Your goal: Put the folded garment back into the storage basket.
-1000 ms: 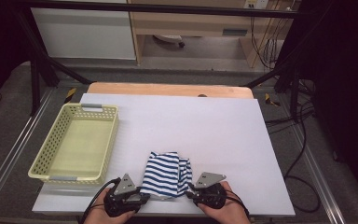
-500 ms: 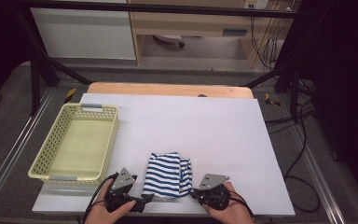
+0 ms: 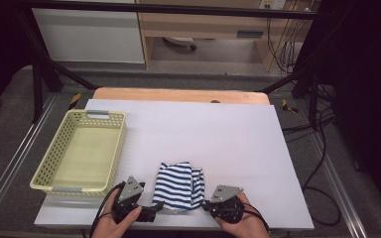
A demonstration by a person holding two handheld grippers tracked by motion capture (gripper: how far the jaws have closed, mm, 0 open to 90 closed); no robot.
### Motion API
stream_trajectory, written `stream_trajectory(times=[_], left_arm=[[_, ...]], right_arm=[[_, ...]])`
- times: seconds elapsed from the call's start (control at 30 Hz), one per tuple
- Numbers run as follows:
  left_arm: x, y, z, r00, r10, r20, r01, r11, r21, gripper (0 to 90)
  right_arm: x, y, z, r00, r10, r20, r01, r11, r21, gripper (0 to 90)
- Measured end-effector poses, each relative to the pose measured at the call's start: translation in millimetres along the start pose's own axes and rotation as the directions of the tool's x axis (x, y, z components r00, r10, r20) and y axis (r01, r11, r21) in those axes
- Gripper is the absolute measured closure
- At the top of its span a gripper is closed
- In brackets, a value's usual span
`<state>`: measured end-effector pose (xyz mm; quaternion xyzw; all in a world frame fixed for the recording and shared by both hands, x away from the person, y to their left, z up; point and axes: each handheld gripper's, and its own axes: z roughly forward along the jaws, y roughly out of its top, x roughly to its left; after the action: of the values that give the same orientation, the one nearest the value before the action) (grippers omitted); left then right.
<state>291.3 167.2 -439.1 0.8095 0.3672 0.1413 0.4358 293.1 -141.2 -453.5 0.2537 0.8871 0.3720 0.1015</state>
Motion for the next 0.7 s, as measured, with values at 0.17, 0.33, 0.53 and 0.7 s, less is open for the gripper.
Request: stream_trajectory(times=[0.17,0.33,0.53,0.7], left_arm=[[-0.4,12.3,-2.4,0.9982,0.015,-0.059,-0.021,0.9944,-0.104,7.3],[3.2,37.9,12.7,0.9941,0.036,-0.102,-0.046,0.9946,-0.093,7.0],[17.2,76.1,43.7,0.9902,0.057,-0.128,-0.067,0.9950,-0.074,8.2],[32.3,73.4,60.4,0.9876,0.001,-0.157,-0.012,0.9975,-0.070,12.3]], right_arm=[[0.3,0.7,0.2,1.0000,0.001,0.002,-0.001,1.000,0.006,85.8],[-1.8,0.7,0.8,0.9999,0.003,-0.013,-0.003,1.000,0.004,86.0],[-2.0,-0.1,0.7,0.9999,0.000,-0.015,0.000,1.000,0.000,86.0],[0.0,0.5,1.1,0.9999,-0.012,-0.001,0.012,1.000,0.003,85.9]])
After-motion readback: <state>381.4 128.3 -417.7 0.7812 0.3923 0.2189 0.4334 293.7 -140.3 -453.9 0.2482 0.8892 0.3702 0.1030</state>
